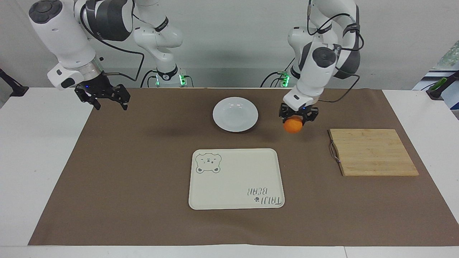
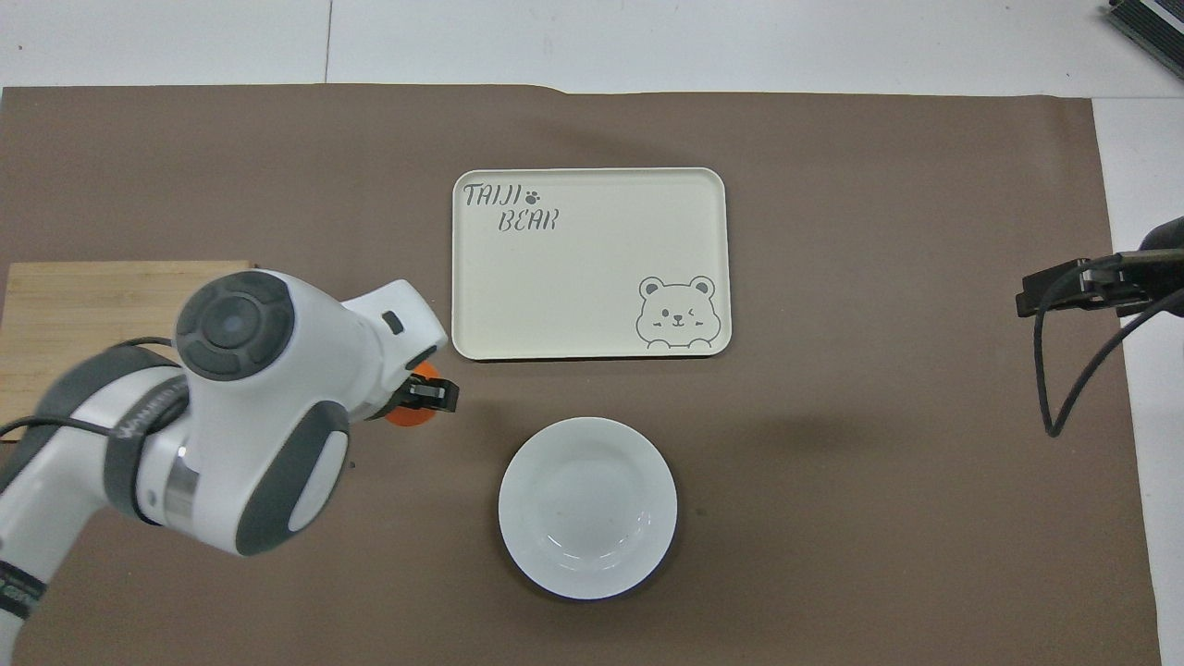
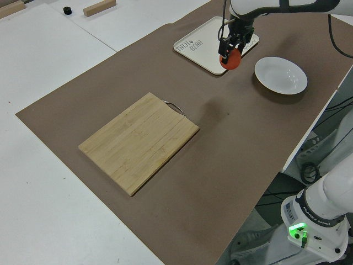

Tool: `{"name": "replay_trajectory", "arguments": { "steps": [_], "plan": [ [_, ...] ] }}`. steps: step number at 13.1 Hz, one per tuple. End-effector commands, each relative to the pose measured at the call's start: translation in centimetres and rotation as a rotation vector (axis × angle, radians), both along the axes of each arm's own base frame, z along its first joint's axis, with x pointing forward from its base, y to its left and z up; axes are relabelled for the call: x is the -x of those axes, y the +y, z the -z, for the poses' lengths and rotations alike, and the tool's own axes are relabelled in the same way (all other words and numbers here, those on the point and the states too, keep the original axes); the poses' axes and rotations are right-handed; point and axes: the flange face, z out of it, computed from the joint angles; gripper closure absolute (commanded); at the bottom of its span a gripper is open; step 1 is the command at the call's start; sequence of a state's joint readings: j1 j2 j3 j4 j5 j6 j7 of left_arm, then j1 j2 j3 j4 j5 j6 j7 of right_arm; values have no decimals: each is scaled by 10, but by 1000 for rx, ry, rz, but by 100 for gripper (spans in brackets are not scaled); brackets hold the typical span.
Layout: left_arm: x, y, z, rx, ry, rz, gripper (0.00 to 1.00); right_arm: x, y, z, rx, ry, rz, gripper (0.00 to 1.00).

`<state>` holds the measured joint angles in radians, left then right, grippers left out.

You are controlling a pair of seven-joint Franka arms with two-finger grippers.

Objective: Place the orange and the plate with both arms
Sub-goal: 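Carry the orange over the white plate and release it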

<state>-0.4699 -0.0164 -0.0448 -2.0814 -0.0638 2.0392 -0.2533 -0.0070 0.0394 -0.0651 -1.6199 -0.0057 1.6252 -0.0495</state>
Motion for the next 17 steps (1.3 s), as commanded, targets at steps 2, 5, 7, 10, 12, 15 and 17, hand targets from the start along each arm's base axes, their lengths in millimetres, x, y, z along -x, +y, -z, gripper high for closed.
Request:
{"name": "replay_trajectory", "arguments": {
  "steps": [2, 5, 7, 10, 12, 15, 17],
  "plan": [
    [76, -92, 24, 75, -66, -42, 100, 4, 1, -1, 3, -6, 11, 0],
    [140, -148, 56, 82, -59, 3, 100, 4, 1, -1, 3, -6, 11, 0],
    [165, -155, 76, 88, -65, 20, 100, 5, 1, -2, 3, -8, 11, 0],
    [174, -155, 98, 66, -48, 28, 90, 5, 1, -2, 3, -8, 11, 0],
    [175, -159, 99, 71, -41, 9, 50, 3, 1, -1, 3, -9, 11, 0],
    [162, -158, 95, 79, -47, 5, 0, 3, 9, 0, 4, -20, -2, 0],
    [134, -150, 75, 101, -67, -38, 0, 1, 24, 8, 3, -22, -25, 0]
  ]
}}
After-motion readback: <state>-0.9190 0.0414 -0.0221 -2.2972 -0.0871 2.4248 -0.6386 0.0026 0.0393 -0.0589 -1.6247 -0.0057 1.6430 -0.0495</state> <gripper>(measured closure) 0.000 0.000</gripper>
